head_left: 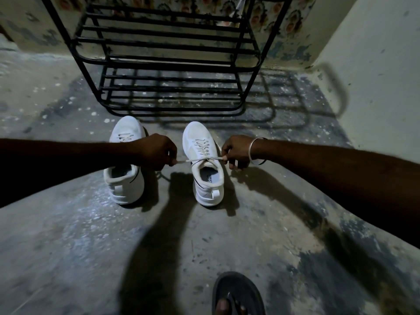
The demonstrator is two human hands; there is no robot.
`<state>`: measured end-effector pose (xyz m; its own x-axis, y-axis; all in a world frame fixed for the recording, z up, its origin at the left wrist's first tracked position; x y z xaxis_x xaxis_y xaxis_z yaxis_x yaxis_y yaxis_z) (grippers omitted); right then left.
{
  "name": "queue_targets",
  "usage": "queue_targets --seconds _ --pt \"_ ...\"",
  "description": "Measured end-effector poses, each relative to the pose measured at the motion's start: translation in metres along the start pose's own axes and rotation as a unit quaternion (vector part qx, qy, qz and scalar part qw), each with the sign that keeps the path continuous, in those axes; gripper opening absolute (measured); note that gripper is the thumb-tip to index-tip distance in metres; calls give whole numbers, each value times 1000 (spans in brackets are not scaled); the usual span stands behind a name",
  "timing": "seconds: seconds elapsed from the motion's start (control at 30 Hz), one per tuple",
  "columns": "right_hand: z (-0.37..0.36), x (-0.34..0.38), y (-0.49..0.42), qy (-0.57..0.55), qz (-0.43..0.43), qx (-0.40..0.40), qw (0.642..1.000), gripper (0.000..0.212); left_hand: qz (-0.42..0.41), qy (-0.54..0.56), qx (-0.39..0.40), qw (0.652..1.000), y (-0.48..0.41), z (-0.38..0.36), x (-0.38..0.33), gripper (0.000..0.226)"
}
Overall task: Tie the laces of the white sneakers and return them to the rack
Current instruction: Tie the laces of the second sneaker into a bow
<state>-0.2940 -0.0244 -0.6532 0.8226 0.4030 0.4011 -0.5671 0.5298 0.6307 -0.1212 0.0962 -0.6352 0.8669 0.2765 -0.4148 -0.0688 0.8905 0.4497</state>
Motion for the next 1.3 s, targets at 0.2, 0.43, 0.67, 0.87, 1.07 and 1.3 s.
queue_targets --seconds 0.2,0.43,0.67,0.87,1.07,1.3 --pt "-3 -3 4 40 13 26 999 19 -66 -67 25 995 6 -18 -23 37" --pt "-5 -1 5 -65 4 44 997 18 -9 134 33 990 -8 -33 -24 29" --pt "-7 3 9 -135 13 78 988 20 6 249 21 968 -6 -40 -23 13" --pt "3 7 6 -61 36 37 997 19 10 220 -11 975 -2 -23 -18 14" --pt "3 5 5 -61 12 58 996 18 -11 113 28 993 1 -22 -19 7" --pt "10 -2 7 -107 -18 38 993 28 26 55 69 996 5 -21 -14 8"
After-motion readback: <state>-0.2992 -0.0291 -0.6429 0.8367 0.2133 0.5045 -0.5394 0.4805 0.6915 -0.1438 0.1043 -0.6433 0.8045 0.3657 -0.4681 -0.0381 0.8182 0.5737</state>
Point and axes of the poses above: each hand's wrist, its own y-axis away from the middle knuckle, its own z-axis out of the back of the hand, x = y × z, the point moved 9 cm from there along -y, towards the middle knuckle
